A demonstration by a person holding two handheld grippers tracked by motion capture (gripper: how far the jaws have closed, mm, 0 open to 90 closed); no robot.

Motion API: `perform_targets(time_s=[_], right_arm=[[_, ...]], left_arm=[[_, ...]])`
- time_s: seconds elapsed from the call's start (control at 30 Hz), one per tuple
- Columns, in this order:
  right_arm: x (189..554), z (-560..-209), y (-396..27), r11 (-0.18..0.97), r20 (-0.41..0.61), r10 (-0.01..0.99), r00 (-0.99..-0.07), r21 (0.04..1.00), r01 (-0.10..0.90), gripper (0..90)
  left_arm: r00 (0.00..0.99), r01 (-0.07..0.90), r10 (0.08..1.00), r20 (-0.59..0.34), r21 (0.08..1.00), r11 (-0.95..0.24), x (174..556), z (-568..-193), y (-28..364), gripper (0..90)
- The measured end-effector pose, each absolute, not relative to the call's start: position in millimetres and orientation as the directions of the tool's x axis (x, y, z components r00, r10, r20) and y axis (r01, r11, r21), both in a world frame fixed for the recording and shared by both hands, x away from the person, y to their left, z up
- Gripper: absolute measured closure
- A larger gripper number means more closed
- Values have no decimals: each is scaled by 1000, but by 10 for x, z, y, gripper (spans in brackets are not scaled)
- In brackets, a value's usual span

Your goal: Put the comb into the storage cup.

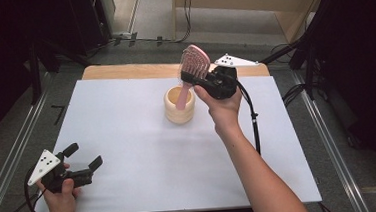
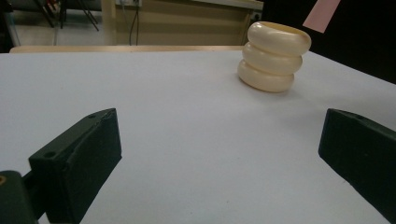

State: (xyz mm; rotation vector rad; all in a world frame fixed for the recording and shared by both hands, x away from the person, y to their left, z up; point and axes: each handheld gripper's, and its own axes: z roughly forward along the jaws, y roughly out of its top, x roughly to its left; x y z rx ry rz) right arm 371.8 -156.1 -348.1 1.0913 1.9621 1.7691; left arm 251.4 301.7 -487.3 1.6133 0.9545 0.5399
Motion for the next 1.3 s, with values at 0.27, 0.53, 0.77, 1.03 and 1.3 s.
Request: perform_targets(time_s=[0.27, 0.53, 0.77, 1.03, 1.3], right_arm=[[3788, -3458, -1575, -53, 278, 691, -667, 940, 337, 617], [3848, -3438, -1584, -48, 272, 699, -662, 941, 336, 617], [3917, -3433, -1615, -65, 285, 702, -653, 939, 339, 617], [3964, -3438, -1624, -63, 282, 707, -649, 939, 339, 617], [4056, -3451, -1630, -76, 289, 717, -635, 937, 341, 617]], left_arm=[[568, 300, 810, -145, 953, -40, 2514, -4874, 3015, 0], [570, 299, 809, -143, 953, -42, 2513, -4875, 3007, 0], [574, 296, 808, -134, 954, -53, 2512, -4875, 3002, 0], [576, 294, 807, -132, 954, -54, 2512, -4876, 3002, 0], [576, 295, 807, -128, 954, -60, 2510, -4875, 2996, 0]])
